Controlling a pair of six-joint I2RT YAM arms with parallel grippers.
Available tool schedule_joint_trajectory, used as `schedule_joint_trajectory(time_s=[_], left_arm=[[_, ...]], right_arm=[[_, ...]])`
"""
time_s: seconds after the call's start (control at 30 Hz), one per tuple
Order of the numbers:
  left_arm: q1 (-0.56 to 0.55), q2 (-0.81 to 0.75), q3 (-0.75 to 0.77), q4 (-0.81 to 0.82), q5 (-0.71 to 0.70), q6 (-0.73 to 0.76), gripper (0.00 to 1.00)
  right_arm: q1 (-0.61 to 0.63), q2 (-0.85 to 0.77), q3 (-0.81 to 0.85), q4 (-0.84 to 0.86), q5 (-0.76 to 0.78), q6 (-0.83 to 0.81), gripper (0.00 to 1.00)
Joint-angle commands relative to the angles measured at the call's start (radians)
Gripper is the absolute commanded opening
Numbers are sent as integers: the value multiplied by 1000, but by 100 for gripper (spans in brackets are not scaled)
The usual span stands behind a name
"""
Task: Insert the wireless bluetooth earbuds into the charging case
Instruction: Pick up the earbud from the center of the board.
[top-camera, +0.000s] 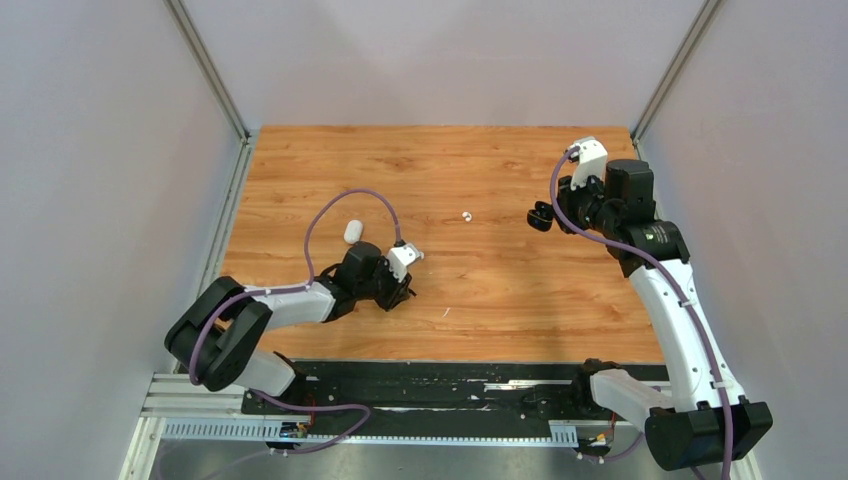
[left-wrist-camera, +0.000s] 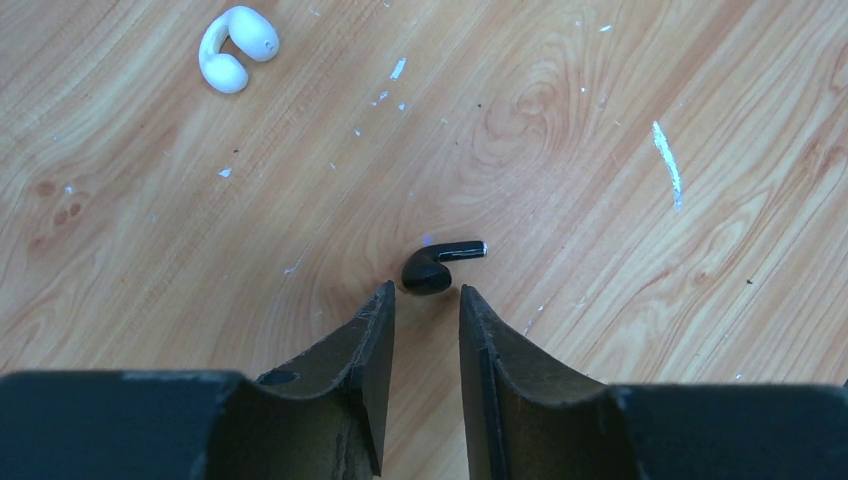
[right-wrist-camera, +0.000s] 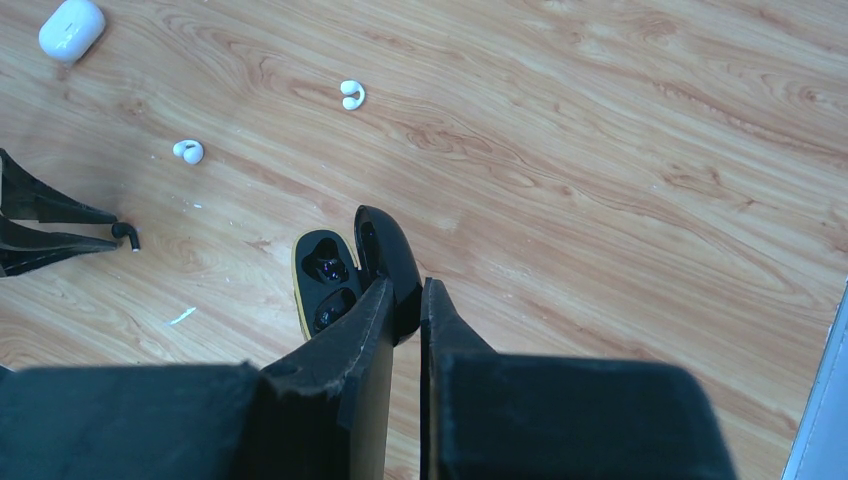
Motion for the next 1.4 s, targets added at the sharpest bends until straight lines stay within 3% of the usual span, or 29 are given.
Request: schedule_joint_trajectory(time_s=[0.0,0.23,0.57,0.7,1.0,1.23,1.37], left_arm=[[-6,21,33,48,-3,21,35],[-44,44,25,68,-11,61,34],[-56,64,24,78,-18,71,18],[-58,71,23,89,-38,63,29],[-61,99,26,109,-38,70,26],[-62,70,40,67,18,106,0],[-60,-68,106,-70,67,138,0]], right_arm=[[-4,-12,35,42,-8,3,0],[-3,-21,28,43,-6,3,0],[-3,-21,28,42,-6,8,0],[-4,-24,23,43,-8,11,0],[-4,-25,14,46,-9,17,0],[-4,-22,13,51,-15,17,0],[0,-23,0,56,-25,-16,0]])
